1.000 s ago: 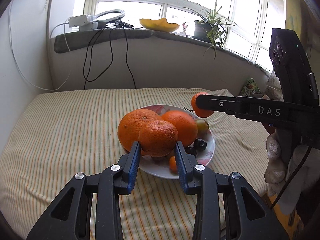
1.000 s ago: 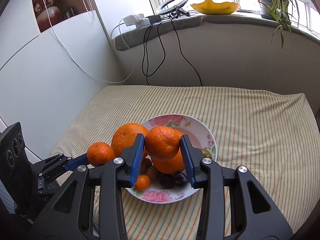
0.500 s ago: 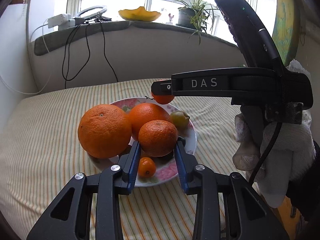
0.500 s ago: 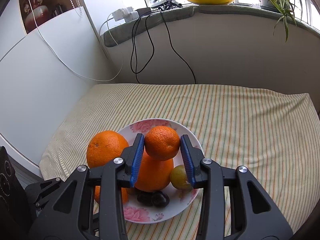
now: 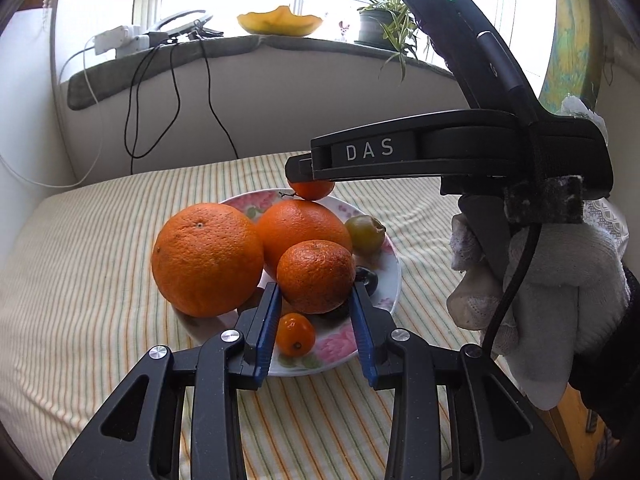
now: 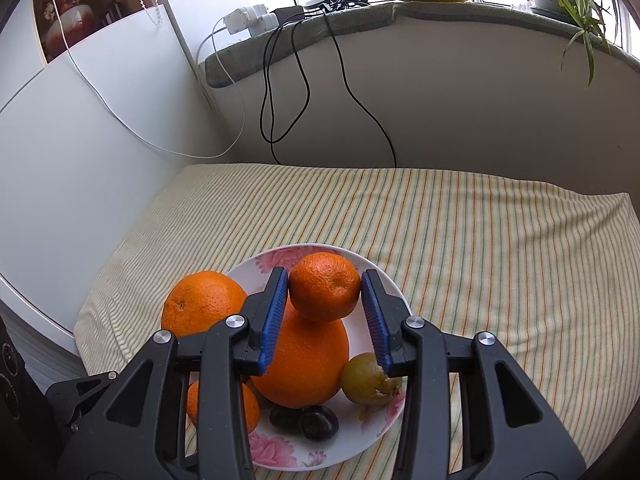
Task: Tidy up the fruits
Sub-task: 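Lower the tangerine with left onto the plate while right lowers its tangerine beside it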
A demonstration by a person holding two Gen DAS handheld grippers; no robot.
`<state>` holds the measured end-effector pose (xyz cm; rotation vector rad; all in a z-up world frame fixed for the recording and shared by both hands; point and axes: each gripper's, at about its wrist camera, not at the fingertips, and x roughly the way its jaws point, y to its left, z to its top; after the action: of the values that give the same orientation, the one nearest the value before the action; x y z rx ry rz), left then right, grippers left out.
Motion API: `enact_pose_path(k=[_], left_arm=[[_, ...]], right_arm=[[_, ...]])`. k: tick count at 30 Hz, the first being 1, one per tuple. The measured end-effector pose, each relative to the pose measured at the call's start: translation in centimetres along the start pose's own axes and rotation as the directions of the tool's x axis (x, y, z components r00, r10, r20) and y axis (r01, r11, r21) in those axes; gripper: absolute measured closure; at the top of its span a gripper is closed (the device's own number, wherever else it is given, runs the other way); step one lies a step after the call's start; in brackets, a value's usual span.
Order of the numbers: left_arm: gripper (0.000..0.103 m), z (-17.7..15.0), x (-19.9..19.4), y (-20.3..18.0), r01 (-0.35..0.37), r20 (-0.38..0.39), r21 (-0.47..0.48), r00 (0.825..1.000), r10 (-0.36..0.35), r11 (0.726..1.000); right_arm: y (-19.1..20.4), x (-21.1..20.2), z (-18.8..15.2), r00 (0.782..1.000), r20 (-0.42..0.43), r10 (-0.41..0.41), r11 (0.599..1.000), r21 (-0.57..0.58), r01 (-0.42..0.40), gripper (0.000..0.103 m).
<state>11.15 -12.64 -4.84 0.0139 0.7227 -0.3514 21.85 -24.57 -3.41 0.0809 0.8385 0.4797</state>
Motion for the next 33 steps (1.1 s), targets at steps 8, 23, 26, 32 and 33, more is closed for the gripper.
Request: enact_pose_path(k=[8, 23, 26, 32, 33], left_arm=[[0.069, 0.0, 0.2, 0.1, -0.011, 0.000, 0.001, 1.000, 0.011, 1.000], [0.060, -0.3, -0.8, -0.4, -0.016, 0.027, 0.001, 1.000, 0.016, 1.000], [0.060, -0.2, -0.8, -0.4, -0.021, 0.031, 0.002, 0.999, 0.021, 1.000], [0.060, -0.5, -1.2, -0.2, -0.021, 0.035, 0.002, 0.999, 0.021, 1.000], [0.060, -0.5, -1.4, -0.1, -0.018, 0.037, -0.001, 0.999, 0.018, 1.000]], right_arm=[[0.0, 0.3, 0.1, 1.000, -0.008, 0.008, 1.000, 0.001, -0.008, 0.059], [0.1, -1.8, -0.3, 1.000, 0.029, -0.001, 1.000, 0.009, 0.001, 0.042], [0.0, -2.6, -0.5, 0.999, 0.039, -0.001, 1.000, 0.017, 0.001, 0.042], [-0.4, -4.6, -1.2, 0.998, 0.066, -0.009, 0.999, 0.035, 0.007, 0.042], [-0.6, -5.0, -1.3, 0.997, 0.071, -0.012, 0.999, 0.038, 0.009, 0.042]])
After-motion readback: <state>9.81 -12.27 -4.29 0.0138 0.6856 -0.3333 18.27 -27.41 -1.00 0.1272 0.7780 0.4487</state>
